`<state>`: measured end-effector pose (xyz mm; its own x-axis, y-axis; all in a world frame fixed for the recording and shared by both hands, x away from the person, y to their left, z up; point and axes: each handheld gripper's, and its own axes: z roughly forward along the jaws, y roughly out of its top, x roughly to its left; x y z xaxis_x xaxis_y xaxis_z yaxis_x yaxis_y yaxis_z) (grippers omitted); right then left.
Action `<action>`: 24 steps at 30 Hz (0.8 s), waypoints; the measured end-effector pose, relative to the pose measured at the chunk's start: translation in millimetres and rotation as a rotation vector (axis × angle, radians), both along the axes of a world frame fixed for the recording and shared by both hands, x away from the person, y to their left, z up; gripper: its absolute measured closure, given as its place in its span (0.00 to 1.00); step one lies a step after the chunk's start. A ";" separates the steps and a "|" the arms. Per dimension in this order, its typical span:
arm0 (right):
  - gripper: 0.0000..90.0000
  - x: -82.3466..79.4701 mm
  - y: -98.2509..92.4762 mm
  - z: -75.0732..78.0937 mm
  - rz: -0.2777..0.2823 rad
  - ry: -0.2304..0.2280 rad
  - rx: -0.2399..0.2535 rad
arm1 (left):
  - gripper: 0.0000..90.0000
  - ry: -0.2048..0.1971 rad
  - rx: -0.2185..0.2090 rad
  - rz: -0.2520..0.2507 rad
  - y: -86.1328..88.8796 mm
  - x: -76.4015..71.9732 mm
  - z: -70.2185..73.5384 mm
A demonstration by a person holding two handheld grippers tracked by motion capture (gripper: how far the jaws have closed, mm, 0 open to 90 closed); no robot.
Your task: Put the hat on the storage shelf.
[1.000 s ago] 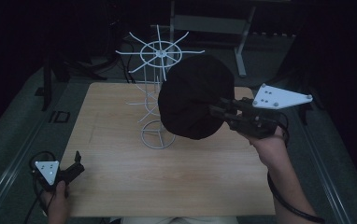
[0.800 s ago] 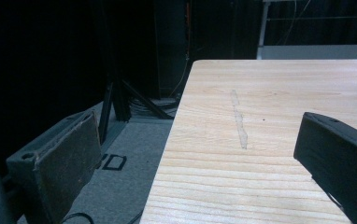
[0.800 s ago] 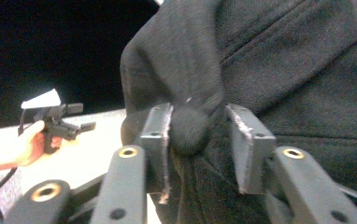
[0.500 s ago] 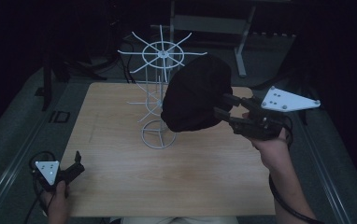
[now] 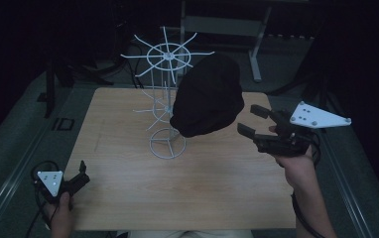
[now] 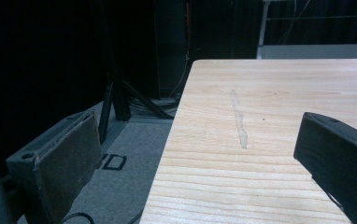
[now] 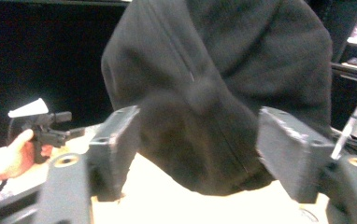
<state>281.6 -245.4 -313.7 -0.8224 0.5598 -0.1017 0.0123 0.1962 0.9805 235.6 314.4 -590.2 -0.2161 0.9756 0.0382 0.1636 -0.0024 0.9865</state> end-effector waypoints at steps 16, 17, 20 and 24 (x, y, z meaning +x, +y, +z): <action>0.12 24.2 -33.6 -104.2 -0.154 0.147 -0.104 | 0.01 -0.001 -0.003 0.004 -0.1 0.2 -0.1; 0.12 26.6 -34.8 -111.4 -0.162 0.154 -0.111 | 0.01 -0.001 -0.003 0.003 -0.1 0.2 0.0; 0.12 35.2 -40.4 -139.3 -0.197 0.189 -0.131 | 0.01 -0.001 -0.004 0.003 0.0 0.3 -0.1; 0.12 45.6 -50.9 -173.1 -0.202 0.249 -0.102 | 0.01 -0.001 -0.003 0.004 0.0 0.2 0.0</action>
<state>327.2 -296.3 -486.8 -0.7022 0.7116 0.0239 0.2974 0.2627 0.9179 235.8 314.3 -590.2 -0.2199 0.9749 0.0352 0.1628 0.0011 0.9867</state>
